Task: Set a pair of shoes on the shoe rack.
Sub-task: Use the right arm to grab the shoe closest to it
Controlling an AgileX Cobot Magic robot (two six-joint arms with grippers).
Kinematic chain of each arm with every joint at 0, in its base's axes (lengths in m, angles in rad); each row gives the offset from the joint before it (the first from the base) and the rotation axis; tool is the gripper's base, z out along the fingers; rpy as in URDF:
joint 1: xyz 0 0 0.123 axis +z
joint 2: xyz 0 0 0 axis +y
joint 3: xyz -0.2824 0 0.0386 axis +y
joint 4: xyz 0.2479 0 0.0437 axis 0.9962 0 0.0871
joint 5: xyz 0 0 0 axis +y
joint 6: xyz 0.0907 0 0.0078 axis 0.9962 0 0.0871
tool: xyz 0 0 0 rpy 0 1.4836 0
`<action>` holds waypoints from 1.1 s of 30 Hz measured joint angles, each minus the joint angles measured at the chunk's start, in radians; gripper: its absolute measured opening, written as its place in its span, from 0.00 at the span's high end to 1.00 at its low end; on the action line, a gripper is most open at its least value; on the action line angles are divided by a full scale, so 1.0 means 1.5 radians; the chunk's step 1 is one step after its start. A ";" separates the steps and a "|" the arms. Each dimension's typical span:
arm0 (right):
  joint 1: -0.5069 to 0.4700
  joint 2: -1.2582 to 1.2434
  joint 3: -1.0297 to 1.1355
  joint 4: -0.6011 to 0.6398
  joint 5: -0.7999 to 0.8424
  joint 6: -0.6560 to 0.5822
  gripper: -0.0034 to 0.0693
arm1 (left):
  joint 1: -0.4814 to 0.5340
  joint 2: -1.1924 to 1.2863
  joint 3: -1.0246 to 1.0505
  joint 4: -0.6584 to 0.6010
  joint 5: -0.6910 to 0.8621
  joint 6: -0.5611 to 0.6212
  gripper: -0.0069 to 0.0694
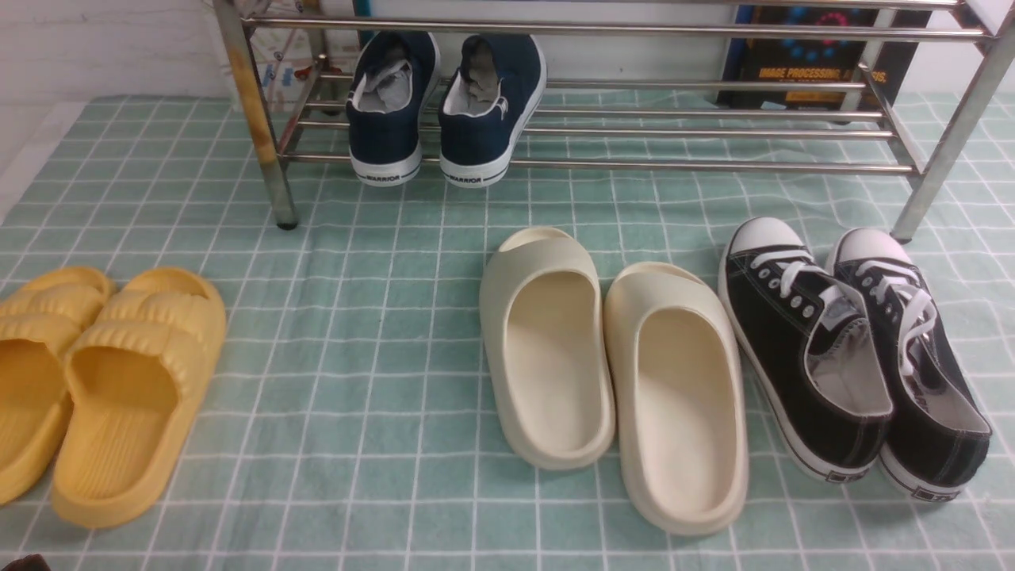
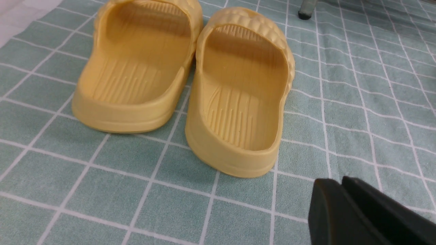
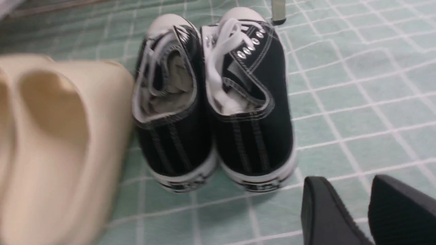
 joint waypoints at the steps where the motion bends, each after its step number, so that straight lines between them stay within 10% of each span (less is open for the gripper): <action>1: 0.000 0.000 0.000 0.044 0.001 0.028 0.62 | 0.000 0.000 0.000 0.000 0.000 0.000 0.84; 7: 0.000 0.000 0.006 0.329 0.007 0.218 0.62 | 0.000 0.000 0.000 0.000 0.000 0.000 0.83; 14: 0.000 0.000 0.006 0.336 -0.044 0.199 0.62 | 0.000 0.000 0.000 0.000 0.000 0.000 0.83; 25: 0.000 0.064 -0.142 0.300 -0.036 -0.170 0.77 | 0.000 0.000 0.000 0.000 0.000 0.000 0.81; 27: 0.000 0.154 -0.236 0.250 0.023 -0.252 0.92 | 0.000 0.000 0.000 0.000 0.000 0.000 0.81; 33: 0.004 0.374 -0.463 0.111 0.240 -0.305 0.96 | 0.000 0.000 0.000 0.000 0.000 0.000 0.80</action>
